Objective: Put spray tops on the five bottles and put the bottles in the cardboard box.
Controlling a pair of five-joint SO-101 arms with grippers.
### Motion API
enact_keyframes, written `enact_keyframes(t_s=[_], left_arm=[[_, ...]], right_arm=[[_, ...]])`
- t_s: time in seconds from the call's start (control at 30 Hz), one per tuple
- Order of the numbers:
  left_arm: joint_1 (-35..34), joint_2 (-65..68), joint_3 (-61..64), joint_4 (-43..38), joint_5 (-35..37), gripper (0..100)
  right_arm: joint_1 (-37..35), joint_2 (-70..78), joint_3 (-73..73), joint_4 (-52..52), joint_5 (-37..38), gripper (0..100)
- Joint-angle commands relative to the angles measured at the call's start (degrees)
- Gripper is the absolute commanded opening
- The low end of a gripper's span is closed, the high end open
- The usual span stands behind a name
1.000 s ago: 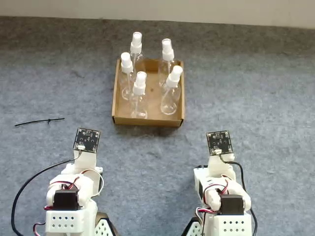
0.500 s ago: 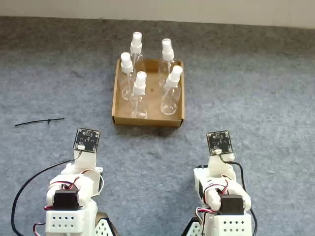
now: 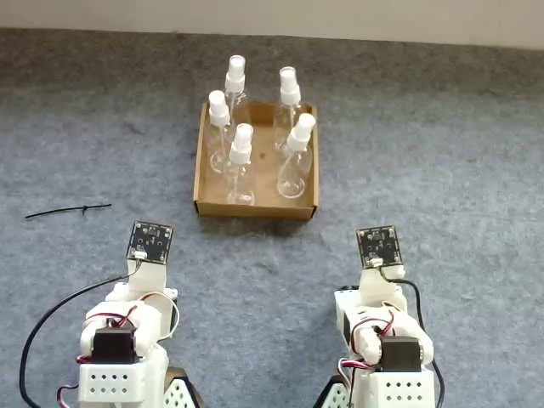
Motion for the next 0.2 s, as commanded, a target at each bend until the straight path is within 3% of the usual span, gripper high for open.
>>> enact_keyframes(t_s=[0.0,0.17], left_arm=[[0.92,-0.57,1.19,0.35,0.26,1],[0.92,-0.57,1.19,0.35,0.26,1]], right_arm=[[0.57,-0.75,6.73,0.48,0.62,0.5],[0.57,-0.75,6.73,0.48,0.62,0.5]])
